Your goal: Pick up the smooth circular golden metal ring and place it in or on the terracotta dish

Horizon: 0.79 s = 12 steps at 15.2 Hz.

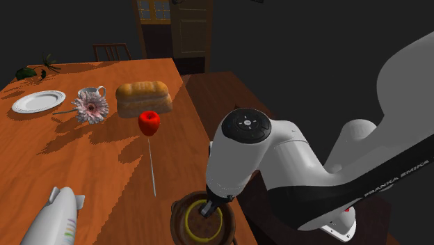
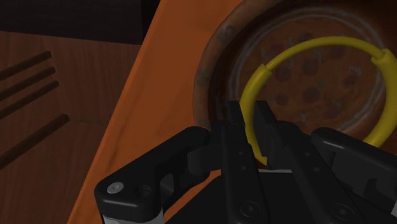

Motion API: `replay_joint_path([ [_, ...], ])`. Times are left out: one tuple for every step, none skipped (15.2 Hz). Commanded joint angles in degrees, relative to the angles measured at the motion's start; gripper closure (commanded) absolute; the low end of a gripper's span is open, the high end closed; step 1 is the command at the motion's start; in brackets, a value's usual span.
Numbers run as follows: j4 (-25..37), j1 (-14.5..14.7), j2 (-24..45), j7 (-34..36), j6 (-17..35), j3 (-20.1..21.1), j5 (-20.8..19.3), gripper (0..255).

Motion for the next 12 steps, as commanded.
replay_joint_path([
  [-0.01,-0.01,0.03,0.02,0.05,0.02,-0.02,255],
  [-0.01,-0.01,0.03,0.02,0.05,0.02,-0.02,255],
  [-0.01,-0.01,0.02,0.02,0.04,0.02,-0.01,255],
  [-0.01,-0.01,0.02,0.02,0.04,0.02,-0.01,0],
  [-0.01,-0.01,0.02,0.02,0.04,0.02,-0.01,0],
  [-0.01,-0.01,0.02,0.02,0.04,0.02,-0.01,0],
  [-0.01,-0.01,0.02,0.02,0.04,0.02,-0.01,0],
  [-0.01,-0.01,0.02,0.02,0.04,0.02,-0.01,0],
  [-0.01,-0.01,0.02,0.02,0.04,0.02,-0.01,0],
  [0.82,0.73,-1.64,-0.78,-2.25,-0.85,0.97,0],
  [1.73,1.37,-3.17,-1.43,-4.53,-1.67,1.74,0],
  [2.72,1.91,-4.56,-1.97,-6.78,-2.45,2.34,0],
])
